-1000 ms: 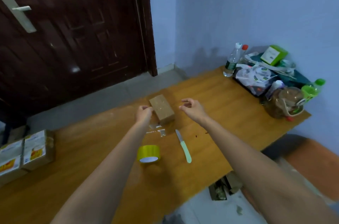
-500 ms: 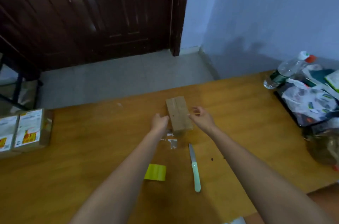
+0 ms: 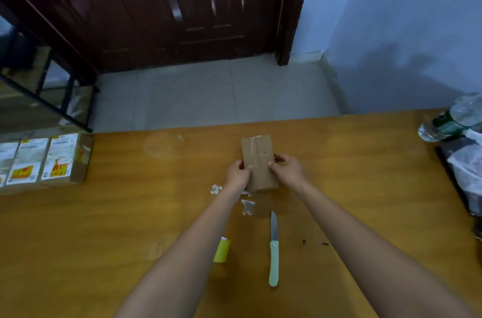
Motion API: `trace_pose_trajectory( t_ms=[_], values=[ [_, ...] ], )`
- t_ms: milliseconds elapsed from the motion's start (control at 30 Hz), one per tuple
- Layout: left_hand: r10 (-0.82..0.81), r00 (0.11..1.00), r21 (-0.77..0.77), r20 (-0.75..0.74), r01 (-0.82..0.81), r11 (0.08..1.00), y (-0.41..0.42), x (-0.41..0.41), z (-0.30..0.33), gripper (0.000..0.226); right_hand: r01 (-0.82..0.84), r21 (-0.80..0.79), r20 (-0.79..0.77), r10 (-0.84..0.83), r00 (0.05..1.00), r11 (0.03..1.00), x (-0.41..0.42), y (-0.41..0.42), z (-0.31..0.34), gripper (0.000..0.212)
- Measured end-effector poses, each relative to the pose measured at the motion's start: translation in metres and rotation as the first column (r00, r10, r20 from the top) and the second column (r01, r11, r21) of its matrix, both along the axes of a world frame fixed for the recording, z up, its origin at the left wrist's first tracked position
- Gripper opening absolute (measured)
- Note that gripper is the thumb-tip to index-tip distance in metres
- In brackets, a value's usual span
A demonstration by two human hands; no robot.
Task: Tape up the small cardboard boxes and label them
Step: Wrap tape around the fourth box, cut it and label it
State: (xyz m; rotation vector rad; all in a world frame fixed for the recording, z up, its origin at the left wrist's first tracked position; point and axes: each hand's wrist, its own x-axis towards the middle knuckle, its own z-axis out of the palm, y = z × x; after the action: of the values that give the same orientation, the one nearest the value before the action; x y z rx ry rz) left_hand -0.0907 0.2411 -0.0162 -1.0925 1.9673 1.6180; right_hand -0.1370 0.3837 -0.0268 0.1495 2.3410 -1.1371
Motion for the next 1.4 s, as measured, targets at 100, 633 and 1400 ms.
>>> trace_pose_trajectory(
  t_ms=[100, 633, 1400],
  values=[
    [0.017, 0.998, -0.046, -0.057, -0.02, 0.999, -0.014, 0.004, 0.01, 0.035, -0.03, -0.056, -0.025, 0.028, 0.999, 0.998, -0.001, -0.014, 0.014, 0.043],
    [0.073, 0.973, -0.077, -0.22, -0.092, 0.993, -0.175, 0.122, 0.044, 0.036, -0.008, -0.195, -0.122, -0.016, 0.992, 0.981, 0.117, -0.174, 0.054, 0.039],
    [0.235, 0.971, 0.008, -0.05, -0.235, 0.972, -0.218, 0.188, -0.024, 0.028, -0.329, 0.551, -0.065, 0.433, 0.899, 0.767, 0.208, -0.139, 0.036, 0.063]
  ],
)
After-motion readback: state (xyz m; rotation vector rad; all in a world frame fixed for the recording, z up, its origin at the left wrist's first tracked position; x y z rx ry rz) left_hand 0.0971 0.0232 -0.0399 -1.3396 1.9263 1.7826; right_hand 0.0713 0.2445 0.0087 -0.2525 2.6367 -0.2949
